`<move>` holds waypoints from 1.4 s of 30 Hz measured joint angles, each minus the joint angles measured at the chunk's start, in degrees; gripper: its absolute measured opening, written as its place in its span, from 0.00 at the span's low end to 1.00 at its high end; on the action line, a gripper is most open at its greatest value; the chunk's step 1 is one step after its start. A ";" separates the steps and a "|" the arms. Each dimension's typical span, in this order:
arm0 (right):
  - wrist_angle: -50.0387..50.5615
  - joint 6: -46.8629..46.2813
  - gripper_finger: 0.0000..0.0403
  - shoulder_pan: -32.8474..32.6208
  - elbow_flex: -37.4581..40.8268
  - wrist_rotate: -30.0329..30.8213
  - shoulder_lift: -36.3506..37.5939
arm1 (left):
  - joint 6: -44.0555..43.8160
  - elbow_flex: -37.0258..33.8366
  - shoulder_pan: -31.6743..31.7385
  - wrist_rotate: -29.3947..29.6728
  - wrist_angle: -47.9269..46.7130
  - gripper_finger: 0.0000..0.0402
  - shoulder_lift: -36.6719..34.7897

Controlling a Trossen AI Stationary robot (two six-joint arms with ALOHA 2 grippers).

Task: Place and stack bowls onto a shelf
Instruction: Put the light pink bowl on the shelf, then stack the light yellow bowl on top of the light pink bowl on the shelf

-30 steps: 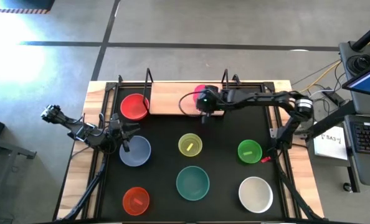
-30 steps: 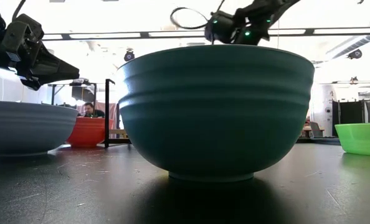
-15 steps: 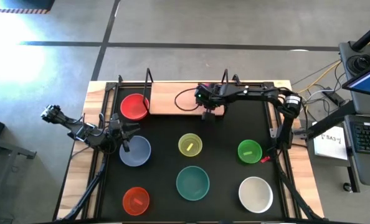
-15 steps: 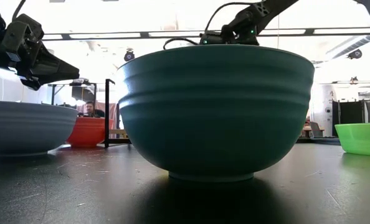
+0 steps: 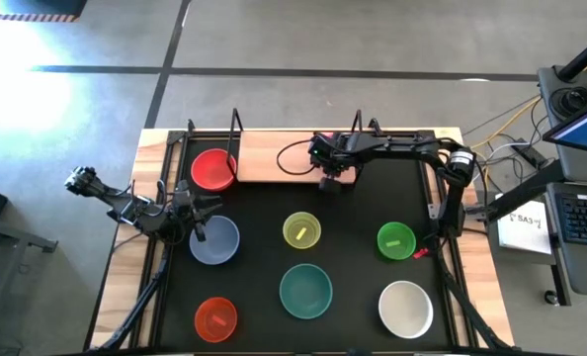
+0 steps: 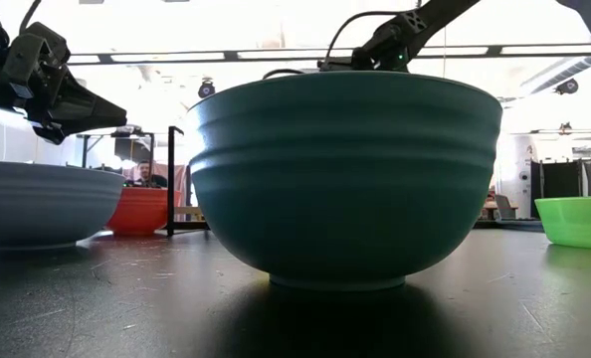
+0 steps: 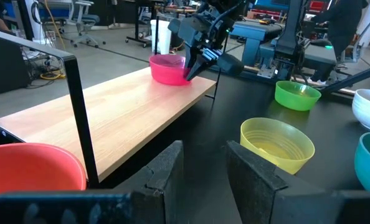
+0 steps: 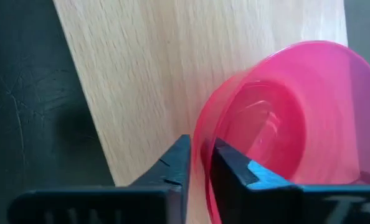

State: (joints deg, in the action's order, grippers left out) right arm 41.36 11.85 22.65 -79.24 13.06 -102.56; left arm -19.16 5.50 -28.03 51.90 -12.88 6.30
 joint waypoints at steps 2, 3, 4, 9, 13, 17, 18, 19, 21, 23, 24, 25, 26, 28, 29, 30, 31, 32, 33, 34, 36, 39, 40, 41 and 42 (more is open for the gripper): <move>-0.01 0.12 0.18 0.00 0.00 0.00 0.02 | 0.00 -0.02 0.02 0.00 0.00 0.26 -0.01; 0.12 0.12 0.21 0.00 -0.14 0.00 0.02 | 0.00 0.00 0.00 0.00 0.00 0.26 0.00; 0.17 0.14 0.24 0.00 -0.37 0.00 0.02 | 0.00 0.00 0.00 0.00 0.00 0.26 0.00; 1.17 0.14 0.36 -0.36 -3.20 0.01 0.34 | 0.00 0.00 0.00 0.00 0.00 0.26 0.00; 4.69 -1.37 0.40 -0.39 -6.57 0.02 0.43 | 0.00 0.00 0.00 0.00 0.00 0.26 0.00; 9.11 -7.22 0.41 -0.64 -9.08 0.00 0.45 | 0.00 0.00 0.00 0.00 0.00 0.26 -0.01; 10.51 -8.59 0.41 -0.90 -9.64 -0.01 0.47 | -0.01 0.00 0.01 0.00 0.00 0.26 0.00; 12.02 -9.77 0.41 -1.23 -10.24 -0.05 0.48 | 0.00 0.00 0.00 0.00 0.00 0.26 -0.01; 15.14 -12.02 0.41 -2.16 -11.27 -0.41 0.54 | 0.00 0.00 0.00 0.00 0.00 0.26 0.00; 17.78 -13.74 0.41 -3.48 -12.04 -0.98 0.56 | 0.00 0.00 0.00 0.00 0.00 0.26 0.00; 18.46 -14.37 0.41 -4.29 -12.36 -0.99 0.56 | 0.00 0.00 0.00 0.00 0.00 0.26 0.00; 18.72 -15.03 0.41 -5.16 -12.48 -1.02 0.75 | 0.00 0.00 0.00 0.00 0.00 0.26 -0.01; 18.94 -15.45 0.41 -6.13 -12.65 -1.01 0.85 | 0.00 0.00 0.00 0.00 0.00 0.26 0.00; 18.94 -16.76 0.41 -8.19 -13.19 -1.06 0.98 | 0.00 0.00 0.00 0.00 0.00 0.26 0.00; 19.08 -17.44 0.41 -9.23 -13.40 -1.05 0.98 | -0.01 0.00 0.01 0.00 0.00 0.26 0.00; 19.27 -18.44 0.41 -10.19 -13.42 -1.07 0.98 | 0.00 0.00 0.00 0.00 0.00 0.26 -0.01; 19.48 -19.59 0.41 -11.17 -13.42 -1.09 0.98 | 0.00 0.00 0.00 0.00 0.00 0.26 0.00; 19.58 -21.59 0.41 -12.05 -13.41 -1.11 0.98 | 0.00 0.00 0.01 0.00 0.00 0.26 0.00; 19.77 -24.13 0.41 -12.90 -13.40 -1.56 0.98 | 0.00 0.00 0.00 0.00 0.00 0.26 0.00; 19.89 -26.55 0.41 -13.66 -13.39 -2.38 0.98 | 0.00 0.00 0.02 0.00 0.00 0.26 0.00; 19.74 -31.26 0.41 -15.06 -13.35 -4.94 0.72 | -0.02 0.00 0.00 0.00 0.00 0.26 -0.01; 19.43 -36.79 0.41 -16.89 -13.27 -7.16 0.04 | 0.00 -0.01 0.00 0.00 0.00 0.26 0.00; 19.19 -38.69 0.41 -17.41 -13.27 -7.37 -0.21 | 0.00 0.00 0.00 0.00 0.00 0.26 -0.01; 19.15 -40.61 0.41 -17.91 -13.27 -7.64 -0.46 | -0.01 0.00 0.00 0.00 0.00 0.26 0.00; 19.24 -42.37 0.41 -18.27 -13.27 -8.02 -0.67 | 0.00 0.00 0.00 0.00 0.00 0.26 -0.01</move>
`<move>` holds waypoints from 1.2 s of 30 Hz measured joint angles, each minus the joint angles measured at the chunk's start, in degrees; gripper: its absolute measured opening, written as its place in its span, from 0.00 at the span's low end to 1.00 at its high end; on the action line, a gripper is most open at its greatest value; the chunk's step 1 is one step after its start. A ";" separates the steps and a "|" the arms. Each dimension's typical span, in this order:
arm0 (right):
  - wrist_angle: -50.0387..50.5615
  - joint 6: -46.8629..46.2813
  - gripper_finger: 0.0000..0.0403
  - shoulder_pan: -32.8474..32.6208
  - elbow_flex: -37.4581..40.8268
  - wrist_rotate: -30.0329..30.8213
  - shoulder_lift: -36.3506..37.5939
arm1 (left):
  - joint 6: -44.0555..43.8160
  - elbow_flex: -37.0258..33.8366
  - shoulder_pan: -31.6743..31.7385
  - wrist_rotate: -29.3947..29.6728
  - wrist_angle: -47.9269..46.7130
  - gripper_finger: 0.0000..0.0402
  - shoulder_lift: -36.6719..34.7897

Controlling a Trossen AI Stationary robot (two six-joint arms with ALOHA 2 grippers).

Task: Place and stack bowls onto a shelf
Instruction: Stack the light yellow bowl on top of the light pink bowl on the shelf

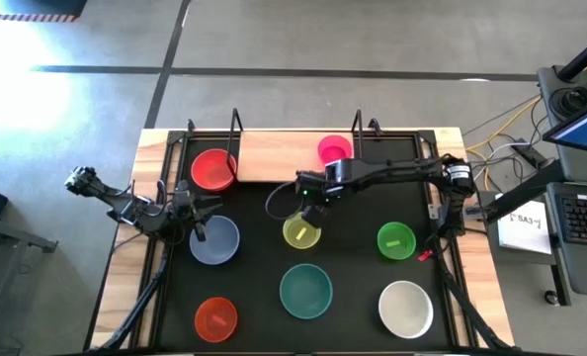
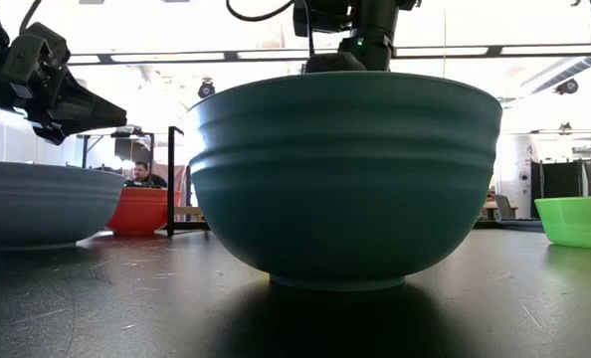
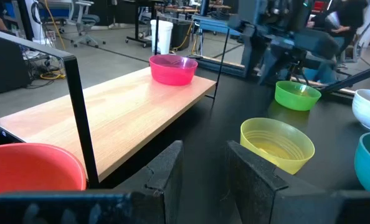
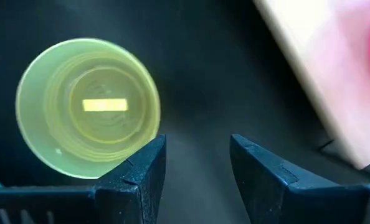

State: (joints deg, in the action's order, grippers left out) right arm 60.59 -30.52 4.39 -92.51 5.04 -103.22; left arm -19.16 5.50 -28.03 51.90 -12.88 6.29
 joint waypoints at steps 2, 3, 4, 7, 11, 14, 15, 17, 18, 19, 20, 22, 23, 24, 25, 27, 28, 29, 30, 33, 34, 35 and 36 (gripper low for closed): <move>-0.20 -2.86 0.41 -0.58 0.00 -1.48 -0.56 | 0.00 0.00 0.02 0.00 0.00 0.26 0.01; -0.37 -4.05 0.41 -0.82 0.00 -2.53 -0.78 | 0.00 0.00 0.00 0.00 0.00 0.26 0.02; -0.64 -5.07 0.41 -1.11 0.02 -3.46 -1.03 | -0.02 0.00 0.00 0.00 0.00 0.26 0.02; -2.33 -7.90 0.41 -2.22 0.02 -3.97 -2.02 | 0.00 0.00 0.02 0.00 0.00 0.26 0.02; -3.27 -10.03 0.41 -3.60 0.03 -4.00 -4.15 | 0.00 0.00 0.00 0.00 -0.01 0.26 0.01; -4.21 -11.23 0.41 -4.05 0.07 -3.73 -5.89 | 0.00 0.00 0.00 0.00 0.00 0.26 0.02; -4.08 -11.50 0.41 -4.18 0.07 -3.58 -6.55 | 0.00 0.00 0.00 0.00 0.00 0.26 0.02; -4.50 -11.82 0.41 -4.16 0.07 -3.54 -7.85 | 0.00 0.00 0.00 0.00 -0.02 0.26 0.06; -4.46 -11.95 0.41 -4.16 0.07 -3.52 -8.51 | -0.01 0.00 0.00 0.00 0.01 0.26 0.06; -4.54 -11.93 0.41 -4.16 0.07 -3.51 -9.25 | -0.01 0.00 0.00 0.02 0.04 0.26 0.06; -4.76 -11.81 0.41 -4.16 0.07 -3.50 -9.87 | -0.02 0.00 0.01 0.00 0.01 0.26 0.06; -4.74 -11.57 0.41 -4.15 0.07 -3.48 -11.24 | 0.00 0.00 0.00 0.00 0.02 0.26 0.06; -4.75 -11.55 0.41 -4.13 0.07 -3.49 -11.92 | -0.02 0.00 0.00 0.00 0.02 0.26 0.07; -4.78 -11.48 0.41 -4.13 0.07 -3.47 -12.46 | 0.00 0.00 0.01 0.00 0.00 0.26 0.08; -4.76 -11.44 0.40 -4.13 0.09 -3.47 -12.89 | 0.00 0.00 0.02 0.00 0.00 0.26 0.08; -5.40 -11.42 0.38 -4.13 0.09 -3.47 -13.53 | 0.00 0.00 0.00 0.00 0.00 0.26 0.08; -5.52 -11.40 0.37 -4.13 0.09 -3.49 -13.70 | 0.00 0.00 0.00 0.00 0.00 0.26 0.08; -5.66 -11.37 0.35 -4.13 0.09 -3.50 -13.89 | 0.00 0.00 0.00 0.00 0.01 0.26 0.08; -5.92 -11.30 0.32 -4.13 0.09 -3.55 -13.95 | 0.00 0.00 0.00 0.00 0.01 0.26 0.08; -6.00 -10.61 0.21 -4.22 0.09 -3.56 -13.96 | 0.00 0.00 0.00 0.00 0.00 0.26 0.11; -6.11 -10.16 0.16 -4.24 0.09 -3.56 -13.90 | 0.00 0.00 0.00 0.00 0.00 0.26 0.11; -6.09 -9.56 0.12 -4.24 0.08 -3.56 -13.80 | -0.01 0.00 0.00 0.00 0.00 0.26 0.11; -6.23 -9.18 0.07 -4.24 0.09 -3.59 -13.69 | 0.00 0.00 0.00 0.00 0.00 0.26 0.11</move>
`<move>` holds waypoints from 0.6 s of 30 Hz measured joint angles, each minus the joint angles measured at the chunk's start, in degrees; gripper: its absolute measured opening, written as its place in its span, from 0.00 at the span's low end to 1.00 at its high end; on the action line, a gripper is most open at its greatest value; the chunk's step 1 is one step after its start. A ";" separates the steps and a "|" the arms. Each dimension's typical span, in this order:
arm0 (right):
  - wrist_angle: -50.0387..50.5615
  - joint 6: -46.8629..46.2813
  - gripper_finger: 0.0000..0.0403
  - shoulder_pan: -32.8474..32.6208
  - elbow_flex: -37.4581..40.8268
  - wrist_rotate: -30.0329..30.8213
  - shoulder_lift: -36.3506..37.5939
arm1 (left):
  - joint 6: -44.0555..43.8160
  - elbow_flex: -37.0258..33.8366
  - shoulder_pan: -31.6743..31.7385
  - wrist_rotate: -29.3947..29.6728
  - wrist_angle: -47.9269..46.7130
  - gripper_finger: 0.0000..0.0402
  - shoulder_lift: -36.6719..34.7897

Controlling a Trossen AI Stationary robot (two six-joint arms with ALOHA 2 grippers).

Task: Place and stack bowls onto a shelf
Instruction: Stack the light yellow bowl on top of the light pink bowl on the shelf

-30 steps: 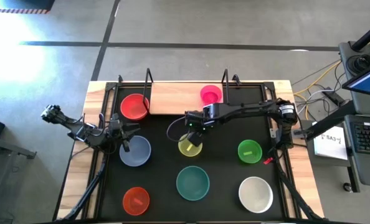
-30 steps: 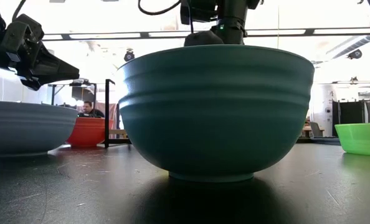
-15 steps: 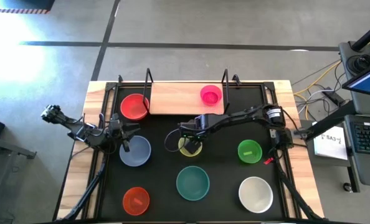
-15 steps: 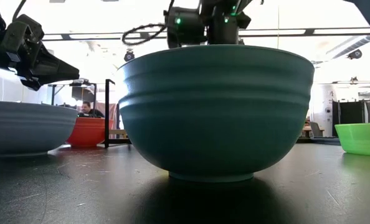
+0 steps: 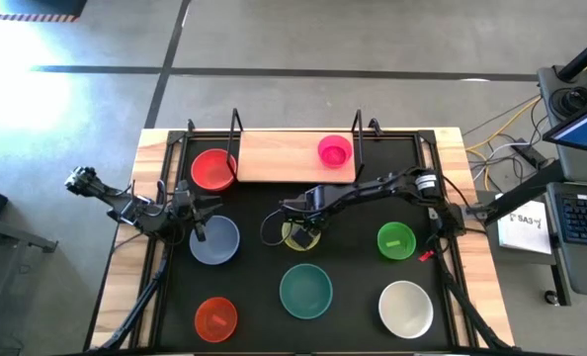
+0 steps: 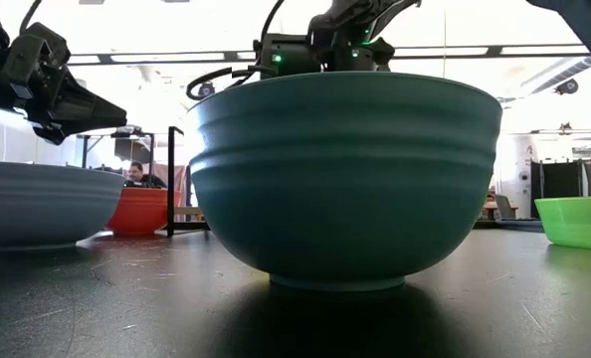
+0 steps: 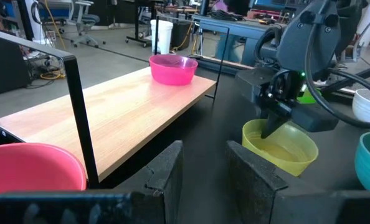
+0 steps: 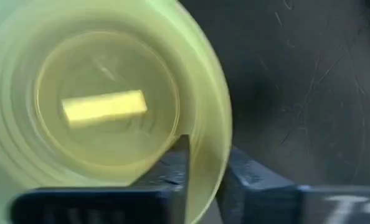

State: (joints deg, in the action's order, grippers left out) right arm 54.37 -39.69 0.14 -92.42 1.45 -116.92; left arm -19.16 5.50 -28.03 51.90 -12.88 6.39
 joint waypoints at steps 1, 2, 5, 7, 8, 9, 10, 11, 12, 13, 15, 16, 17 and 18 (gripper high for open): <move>-0.24 0.41 0.05 0.00 -0.02 -0.07 0.22 | 0.00 0.00 0.00 0.00 0.00 0.26 0.00; -0.31 0.96 0.04 0.00 -0.02 -0.21 0.44 | 0.00 0.00 0.00 0.00 0.00 0.26 0.00; -0.33 3.37 0.02 0.00 -0.02 -0.57 1.22 | 0.00 0.00 0.00 0.00 -0.01 0.26 0.00; -0.30 5.10 0.02 0.20 -0.09 -0.60 2.31 | 0.00 0.00 0.00 0.00 0.02 0.26 0.00; -0.31 6.42 0.02 0.33 -0.20 -0.61 3.07 | 0.00 0.00 0.00 0.00 0.00 0.26 0.00; -0.37 7.39 0.02 0.59 -0.25 -0.66 4.02 | 0.00 0.00 0.00 0.00 0.00 0.26 0.00; -0.35 8.05 0.02 0.87 -0.41 -0.67 4.86 | 0.00 0.00 0.00 0.00 0.00 0.26 0.00; -0.43 9.17 0.02 1.34 -0.54 -0.67 5.81 | -0.02 0.00 0.00 0.00 0.00 0.26 0.00; -0.39 9.72 0.02 1.85 -0.56 -0.60 6.82 | 0.00 0.00 0.00 0.00 0.00 0.26 0.00; -0.29 10.09 0.02 2.39 -0.66 -0.37 7.82 | -0.01 0.00 0.00 0.00 0.00 0.26 0.00; -0.52 10.47 0.02 3.65 -0.88 -0.22 9.84 | 0.00 0.00 0.00 0.00 -0.01 0.26 0.00; -0.72 10.73 0.02 4.37 -0.96 0.06 10.91 | 0.00 0.00 0.00 0.00 0.00 0.26 0.00; -0.72 11.09 0.02 5.17 -0.96 0.06 11.89 | -0.01 0.00 0.00 0.00 0.00 0.26 0.00; -0.72 11.46 0.02 6.02 -0.96 0.07 12.81 | -0.02 0.00 0.00 0.00 0.00 0.26 0.00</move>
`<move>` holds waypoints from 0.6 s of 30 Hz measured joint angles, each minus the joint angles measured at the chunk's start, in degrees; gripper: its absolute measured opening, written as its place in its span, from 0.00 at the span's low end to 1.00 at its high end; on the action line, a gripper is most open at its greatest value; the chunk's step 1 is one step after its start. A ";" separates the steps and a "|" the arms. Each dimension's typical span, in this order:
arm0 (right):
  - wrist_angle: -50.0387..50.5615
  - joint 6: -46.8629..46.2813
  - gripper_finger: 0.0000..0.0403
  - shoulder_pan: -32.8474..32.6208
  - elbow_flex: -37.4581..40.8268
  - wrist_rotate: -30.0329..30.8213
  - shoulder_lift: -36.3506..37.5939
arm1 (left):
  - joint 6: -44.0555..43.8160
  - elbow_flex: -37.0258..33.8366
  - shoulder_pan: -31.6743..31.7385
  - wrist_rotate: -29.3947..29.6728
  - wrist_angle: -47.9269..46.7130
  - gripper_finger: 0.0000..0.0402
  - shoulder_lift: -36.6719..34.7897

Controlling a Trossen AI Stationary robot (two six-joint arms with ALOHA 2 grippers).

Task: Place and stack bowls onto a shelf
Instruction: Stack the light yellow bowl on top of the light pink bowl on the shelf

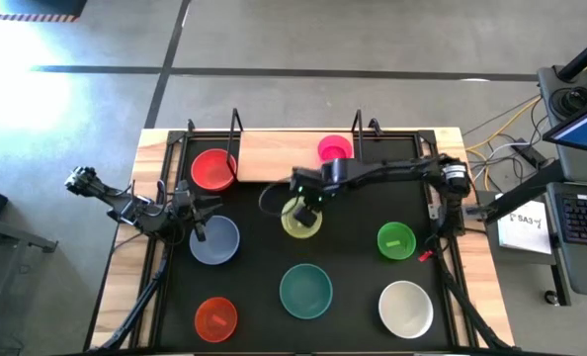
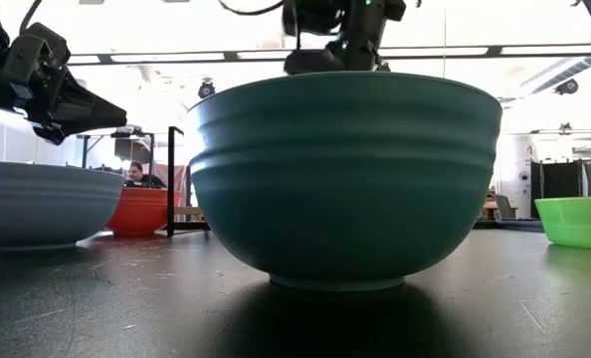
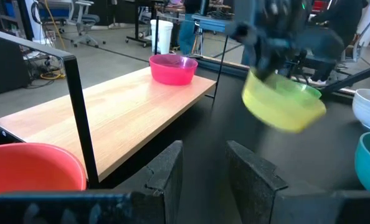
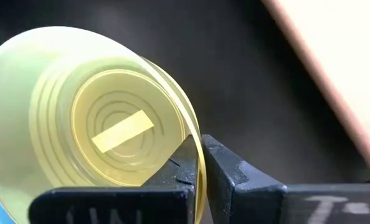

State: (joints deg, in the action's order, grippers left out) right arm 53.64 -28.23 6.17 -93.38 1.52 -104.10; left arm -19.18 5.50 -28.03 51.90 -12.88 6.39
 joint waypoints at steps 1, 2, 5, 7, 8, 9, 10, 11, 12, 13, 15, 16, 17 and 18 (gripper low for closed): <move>-0.04 0.75 0.02 0.90 0.00 -0.02 0.79 | 0.02 0.00 0.00 0.00 0.00 0.26 0.00; -0.03 1.55 0.02 1.84 0.00 -0.02 1.51 | 0.02 0.00 0.00 0.00 0.00 0.26 0.00; 0.03 5.63 0.02 4.69 0.00 0.00 3.72 | 0.01 0.00 0.00 0.00 0.00 0.26 0.00; 0.03 8.88 0.02 6.38 0.00 0.15 5.19 | 0.02 0.00 0.00 0.00 0.00 0.26 0.00; 0.10 10.59 0.02 7.19 0.00 0.10 5.82 | 0.02 0.00 0.00 0.00 0.00 0.26 0.00; 0.14 12.55 0.02 7.94 0.00 -0.02 6.36 | 0.02 0.00 0.00 0.00 0.00 0.26 0.00; 0.14 14.45 0.02 8.64 0.00 -0.02 6.80 | 0.00 0.00 0.00 0.00 0.00 0.26 0.00; 0.23 16.70 0.02 9.33 0.01 -0.04 7.33 | 0.02 0.00 0.00 0.00 0.00 0.26 0.00; 0.39 19.32 0.02 9.97 0.02 -0.02 7.77 | 0.02 0.00 0.00 0.00 0.00 0.26 0.00; 0.52 22.04 0.02 10.57 0.02 0.01 8.23 | 0.02 0.00 0.00 0.00 0.00 0.26 0.00; 0.85 28.09 0.02 11.53 0.02 0.15 8.87 | 0.01 0.00 0.00 0.00 0.00 0.26 0.00; 1.21 31.11 0.02 12.01 0.02 0.14 9.08 | 0.02 0.00 0.00 0.00 0.00 0.26 0.00; 1.50 34.47 0.02 12.39 0.02 0.13 9.18 | 0.01 0.00 0.00 0.00 0.00 0.26 0.00; 1.59 37.90 0.02 12.78 0.02 0.14 9.19 | 0.02 0.00 0.00 0.00 0.00 0.26 0.00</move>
State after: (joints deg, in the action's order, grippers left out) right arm 55.23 9.67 18.95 -93.36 1.66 -94.91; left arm -19.16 5.50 -28.03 51.90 -12.88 6.39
